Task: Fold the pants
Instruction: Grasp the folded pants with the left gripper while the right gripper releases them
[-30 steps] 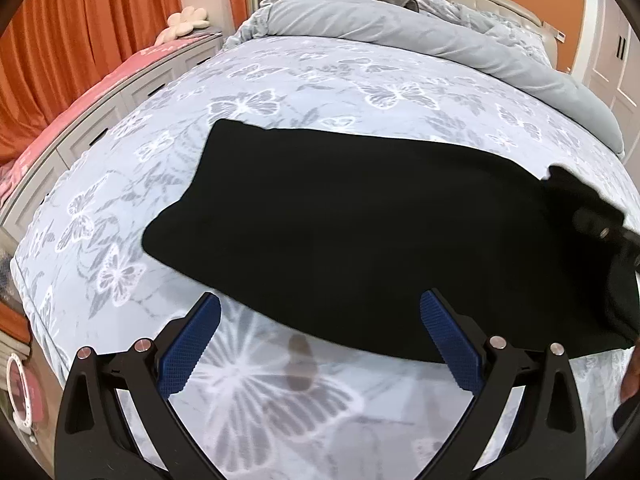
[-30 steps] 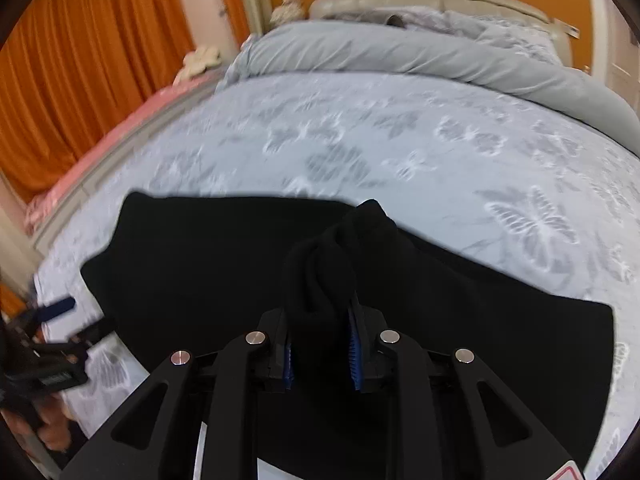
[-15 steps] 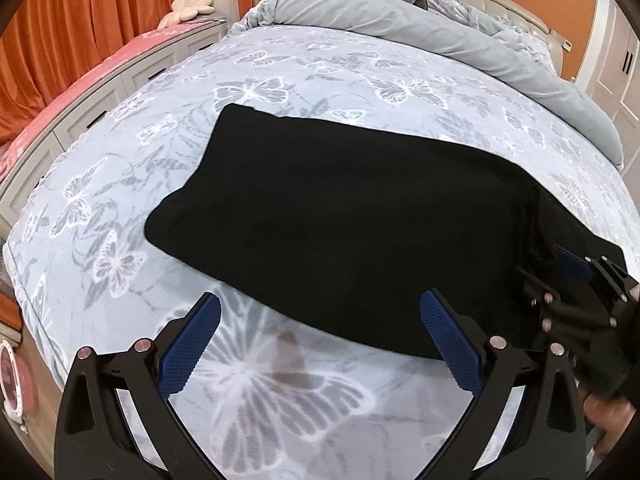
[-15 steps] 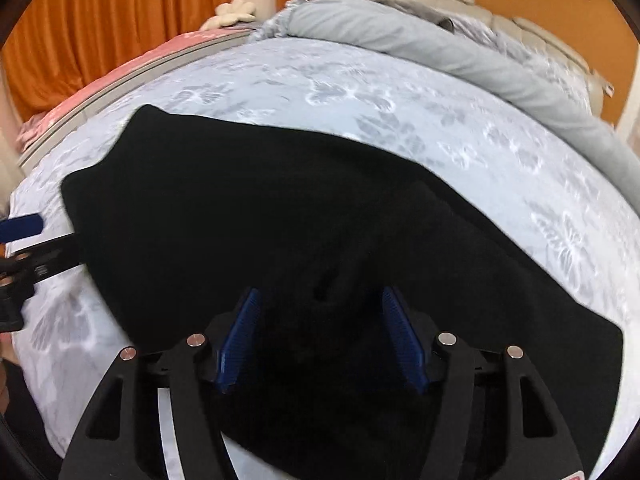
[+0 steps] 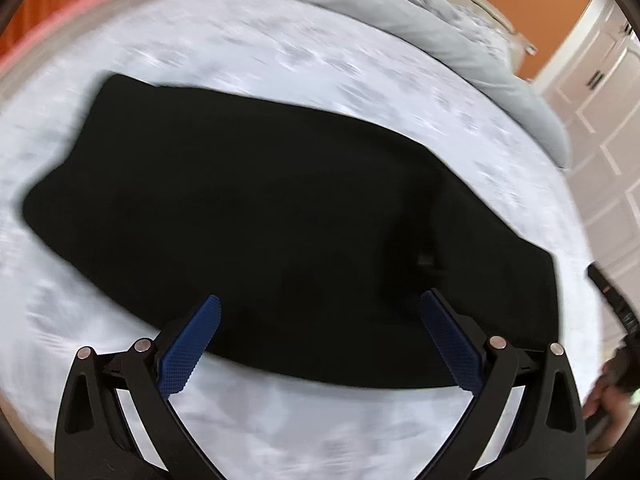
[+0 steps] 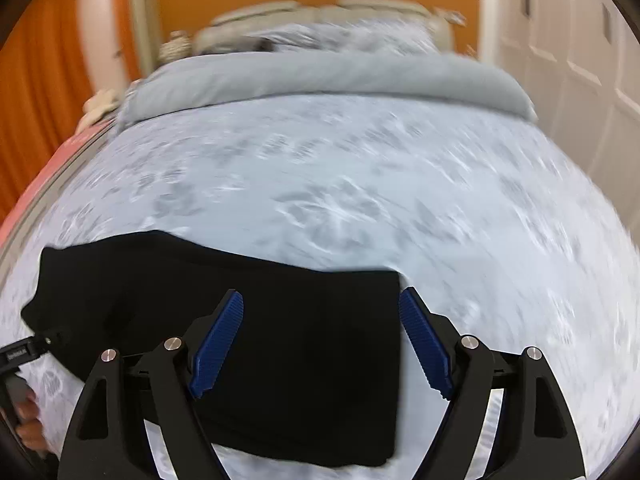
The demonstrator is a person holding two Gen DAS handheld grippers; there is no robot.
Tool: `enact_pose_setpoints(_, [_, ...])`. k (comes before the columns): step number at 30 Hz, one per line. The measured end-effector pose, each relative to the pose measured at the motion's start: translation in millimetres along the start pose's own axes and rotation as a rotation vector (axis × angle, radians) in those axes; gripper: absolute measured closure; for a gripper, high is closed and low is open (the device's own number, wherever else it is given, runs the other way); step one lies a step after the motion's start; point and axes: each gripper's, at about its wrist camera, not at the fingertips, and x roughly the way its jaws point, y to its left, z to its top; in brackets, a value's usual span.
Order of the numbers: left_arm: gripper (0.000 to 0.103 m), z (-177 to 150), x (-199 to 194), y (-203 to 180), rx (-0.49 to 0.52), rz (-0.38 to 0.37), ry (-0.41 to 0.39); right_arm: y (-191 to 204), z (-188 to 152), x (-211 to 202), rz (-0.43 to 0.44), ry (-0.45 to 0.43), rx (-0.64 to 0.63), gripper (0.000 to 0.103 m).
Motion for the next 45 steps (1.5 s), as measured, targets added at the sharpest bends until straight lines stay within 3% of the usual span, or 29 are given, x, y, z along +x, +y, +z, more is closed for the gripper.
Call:
enact_pose_setpoints(3, [0.005,3,22,-18,-0.027,-0.047,0.042,-17,-4,-1,-0.047,0.021,-0.013,0.025])
enact_pose_setpoints(7, [0.008,1,47,-37,-0.056,-0.011,0.051,-19,-11,-4,-0.119,0.026,-0.078,0.021])
enact_pose_setpoints(9, [0.022,-1,51,-47,-0.007,0.061,0.023,-23,-15,-4,-0.114,0.035,-0.081,0.019])
enact_pose_setpoints(10, [0.047,-3,51,-52,0.028,0.096,0.006,-24,-16,-2,-0.114,0.044,-0.082,0.019])
enact_pose_setpoints(11, [0.073,-4,51,-58,0.062,0.083,-0.007,-25,-17,-1,-0.115,0.048,-0.081,0.019])
enact_pose_setpoints(13, [0.086,-4,44,-63,0.074,0.065,-0.022,-27,-18,1,-0.118,0.058,-0.077,0.019])
enact_pose_setpoints(17, [0.091,3,26,-51,0.022,-0.006,-0.036,-30,-17,0,-0.092,0.058,-0.035,0.019])
enact_pose_setpoints(18, [0.091,5,22,-46,0.012,-0.016,-0.037,-30,-16,-2,-0.072,0.052,-0.020,0.019])
enact_pose_setpoints(21, [0.091,8,19,-38,0.034,0.050,-0.054,-21,-13,-2,-0.042,0.052,-0.020,0.019])
enact_pose_setpoints(24, [0.090,5,32,-31,0.036,0.053,-0.001,-7,-13,3,-0.053,0.064,-0.055,0.019])
enact_pose_setpoints(28, [0.076,-1,28,-35,0.067,0.082,-0.013,10,-15,9,-0.051,0.081,-0.083,0.019])
enact_pose_setpoints(31, [0.050,-2,6,-30,0.074,0.069,-0.051,21,-16,10,-0.037,0.084,-0.102,0.019])
enact_pose_setpoints(32, [0.045,-3,-2,-29,0.079,0.073,-0.074,25,-16,11,-0.034,0.084,-0.113,0.019])
enact_pose_setpoints(36, [0.038,-2,-26,-15,0.114,0.151,-0.154,39,-21,26,-0.035,0.126,-0.165,0.019])
enact_pose_setpoints(38, [0.020,0,-35,4,0.075,0.163,-0.165,41,-27,44,-0.063,0.191,-0.188,0.017])
enact_pose_setpoints(41, [0.015,9,-46,50,-0.032,0.211,-0.161,36,-39,72,-0.090,0.288,-0.195,0.017])
enact_pose_setpoints(45, [0.015,15,-65,128,-0.229,0.249,-0.159,30,-34,65,-0.056,0.272,-0.141,0.017])
